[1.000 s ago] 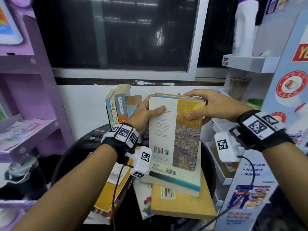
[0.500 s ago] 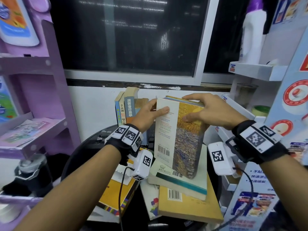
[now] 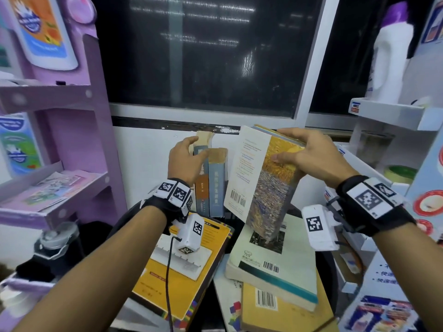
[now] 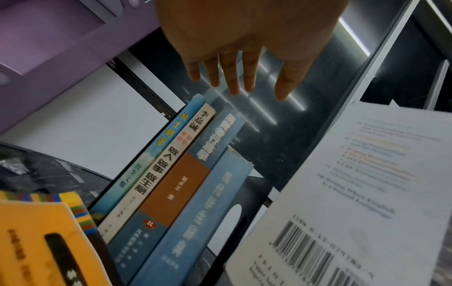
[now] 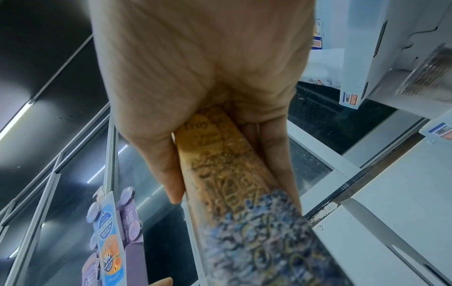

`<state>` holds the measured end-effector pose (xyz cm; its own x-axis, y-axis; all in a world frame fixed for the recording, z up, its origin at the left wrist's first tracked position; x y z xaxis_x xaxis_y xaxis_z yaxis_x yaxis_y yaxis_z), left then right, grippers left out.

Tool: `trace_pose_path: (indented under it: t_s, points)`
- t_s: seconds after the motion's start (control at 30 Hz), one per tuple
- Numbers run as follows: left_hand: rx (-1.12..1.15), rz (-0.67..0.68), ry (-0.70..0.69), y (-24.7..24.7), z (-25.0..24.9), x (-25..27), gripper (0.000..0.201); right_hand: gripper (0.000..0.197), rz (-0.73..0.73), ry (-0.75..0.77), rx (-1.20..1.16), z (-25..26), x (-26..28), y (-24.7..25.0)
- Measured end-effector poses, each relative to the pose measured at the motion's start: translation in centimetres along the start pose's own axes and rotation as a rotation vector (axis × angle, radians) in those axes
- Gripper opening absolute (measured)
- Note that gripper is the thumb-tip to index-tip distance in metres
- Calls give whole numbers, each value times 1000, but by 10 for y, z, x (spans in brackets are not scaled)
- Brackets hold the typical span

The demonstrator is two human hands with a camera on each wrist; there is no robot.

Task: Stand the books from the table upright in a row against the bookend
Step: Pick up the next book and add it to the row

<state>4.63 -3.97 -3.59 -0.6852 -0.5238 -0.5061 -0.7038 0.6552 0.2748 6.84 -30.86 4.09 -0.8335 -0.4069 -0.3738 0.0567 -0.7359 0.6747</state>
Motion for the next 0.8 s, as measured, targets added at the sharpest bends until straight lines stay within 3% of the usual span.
trace_pose_path:
  t_s: [0.27,0.4,0.6,0.8]
  points:
    - [-259,78,50,-15,19,-28,72,62,-9,22,21,6,-29,-5]
    - [-285,46,83,-25,23,-34,82,61,-31,33,38,3,-40,-4]
    - [-281,-18,118,-37,29,-37,85,61,-78,25,55,-7,-56,-7]
    - [-257,-40,61,-39,36,-36,86,65,-147,16,66,-12,-69,-22]
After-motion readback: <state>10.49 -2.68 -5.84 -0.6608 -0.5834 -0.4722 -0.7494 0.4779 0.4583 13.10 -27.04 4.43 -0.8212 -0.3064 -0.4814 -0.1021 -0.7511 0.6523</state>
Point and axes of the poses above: each hand's wrist, its own x-axis away from the middle knuckle, its own y-axis out of the back of the hand, z = x × y, the point moved 3 cm from there along -x, towards the middle knuckle, and after that the axes turned 3 degrees about z, right-handed, at the moved point
